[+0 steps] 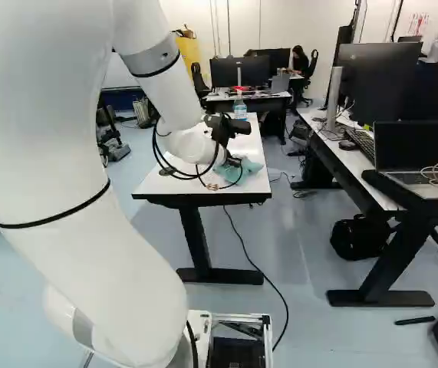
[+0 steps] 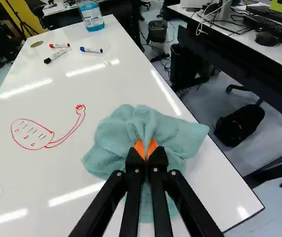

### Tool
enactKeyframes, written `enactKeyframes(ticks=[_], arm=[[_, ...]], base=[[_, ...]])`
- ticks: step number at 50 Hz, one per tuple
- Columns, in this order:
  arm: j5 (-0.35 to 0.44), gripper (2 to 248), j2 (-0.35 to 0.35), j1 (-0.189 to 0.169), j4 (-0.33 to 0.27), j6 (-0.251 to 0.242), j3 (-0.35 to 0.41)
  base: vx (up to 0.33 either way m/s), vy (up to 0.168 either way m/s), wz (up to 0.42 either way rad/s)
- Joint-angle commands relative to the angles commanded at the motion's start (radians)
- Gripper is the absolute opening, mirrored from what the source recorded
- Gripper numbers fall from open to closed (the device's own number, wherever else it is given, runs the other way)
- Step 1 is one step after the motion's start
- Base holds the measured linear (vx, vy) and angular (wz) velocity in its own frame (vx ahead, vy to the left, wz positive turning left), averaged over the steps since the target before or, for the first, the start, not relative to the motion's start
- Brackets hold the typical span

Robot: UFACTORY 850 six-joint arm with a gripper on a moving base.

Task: Clean the table with the green towel

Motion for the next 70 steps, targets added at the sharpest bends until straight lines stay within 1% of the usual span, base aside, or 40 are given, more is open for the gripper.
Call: enactKeyframes(ticks=[12,21,53,70], arm=[[-0.050,24,0.034,0.001,0.007,0.000,0.005],[-0.076,24,0.042,0.011,0.014,0.000,-0.011],[-0.133,24,-0.006,0.077,0.051,0.000,-0.142],[-0.142,24,-0.043,0.107,0.074,0.000,-0.222]], base=[[0.000,0.000,0.000],[0.000,0.000,0.000],[0.000,0.000,0.000],[0.000,0.000,0.000]])
